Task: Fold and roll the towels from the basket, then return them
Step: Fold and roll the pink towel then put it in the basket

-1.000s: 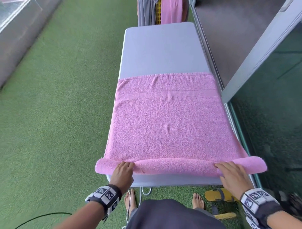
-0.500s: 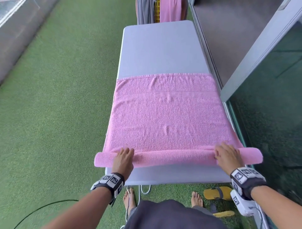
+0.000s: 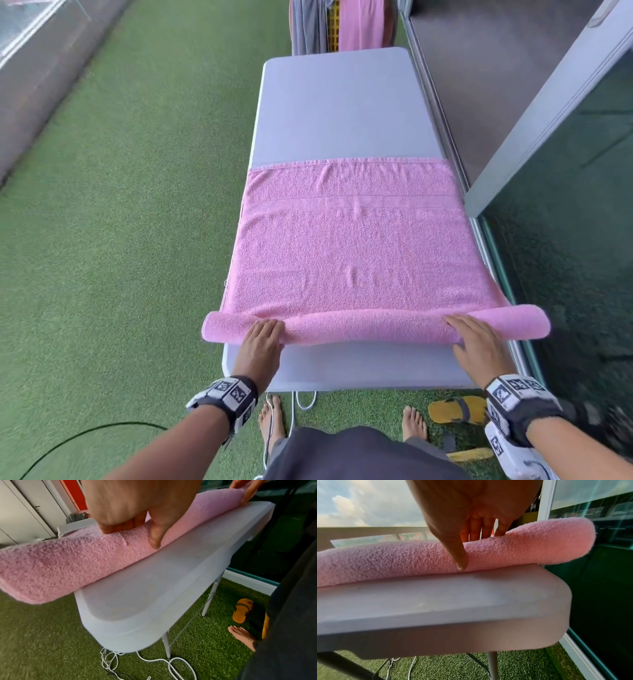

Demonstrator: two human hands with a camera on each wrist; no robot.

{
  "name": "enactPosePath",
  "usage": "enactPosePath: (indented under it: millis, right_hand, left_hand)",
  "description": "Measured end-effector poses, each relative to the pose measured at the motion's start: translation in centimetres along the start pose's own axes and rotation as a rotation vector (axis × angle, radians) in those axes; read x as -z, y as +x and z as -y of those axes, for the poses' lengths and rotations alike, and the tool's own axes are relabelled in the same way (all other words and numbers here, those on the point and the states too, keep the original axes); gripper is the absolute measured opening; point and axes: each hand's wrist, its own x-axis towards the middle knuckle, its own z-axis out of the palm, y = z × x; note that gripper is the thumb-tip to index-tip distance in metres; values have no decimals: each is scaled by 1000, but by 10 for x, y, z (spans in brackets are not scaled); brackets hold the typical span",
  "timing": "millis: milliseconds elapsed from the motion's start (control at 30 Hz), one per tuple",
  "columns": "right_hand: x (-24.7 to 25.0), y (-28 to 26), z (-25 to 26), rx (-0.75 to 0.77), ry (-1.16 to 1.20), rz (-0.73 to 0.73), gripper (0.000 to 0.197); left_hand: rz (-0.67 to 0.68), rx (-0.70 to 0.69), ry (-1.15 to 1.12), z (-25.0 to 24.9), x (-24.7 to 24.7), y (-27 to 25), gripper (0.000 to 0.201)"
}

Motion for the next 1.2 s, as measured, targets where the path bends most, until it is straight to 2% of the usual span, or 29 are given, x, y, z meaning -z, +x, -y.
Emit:
enactPosePath:
  millis: [133,200,300,367,433,533,633,733,800,867,933,967,1033,1133,1200]
  right_hand:
    - [-4,-14,-3,-18,1,45,50]
    - [-3,-17,-7,-32,-3,96,48]
    - [6,-14,-9,-34,-88,213,34]
    - [14,-6,-6,-17,-167,242,42]
    - [16,3,-5,2,-132,161,35]
    - [4,10,-4,69,-76,-43,43]
    - [-12,-13,-3,96,-21,-43,43]
    - [-33,-43,-14,144,-84,39,77]
    - [-38,-47,-19,160,-120,98,86]
    - [-32,-35,-15,79,-121,144,79]
    - [-19,-14,-6,32,-178,107,60]
    - [-10,-5,-2,11,-208,99,53]
    - [4,10,6,-32,-239,83,50]
    - [5,14,12,-45,-131,36,58]
    - [0,1,11,-20,-131,89,67]
  left_hand:
    - [-22,-26,13,-2,-1,-15,16]
    - [-24,-38,-7,-1,-1,-20,13]
    - [-30,-54,5,7,-1,-15,20]
    - [-38,-50,2,10,0,-5,24]
    - [-76,-25,24,13,0,8,31]
    - [-110,66,-29,12,0,17,44]
    - [-103,92,-91,-1,-13,-1,47]
    - [-74,0,-46,-7,-24,-31,55]
    - [-28,-33,-3,-4,-25,-37,59]
    - [29,-15,6,0,-19,-27,54]
    - [21,-37,41,2,-8,-10,32]
    - [29,-28,46,0,-2,-2,29]
    - [33,3,49,-1,3,13,43]
    - [22,105,19,3,-1,19,55]
    - [45,49,50,6,-3,12,63]
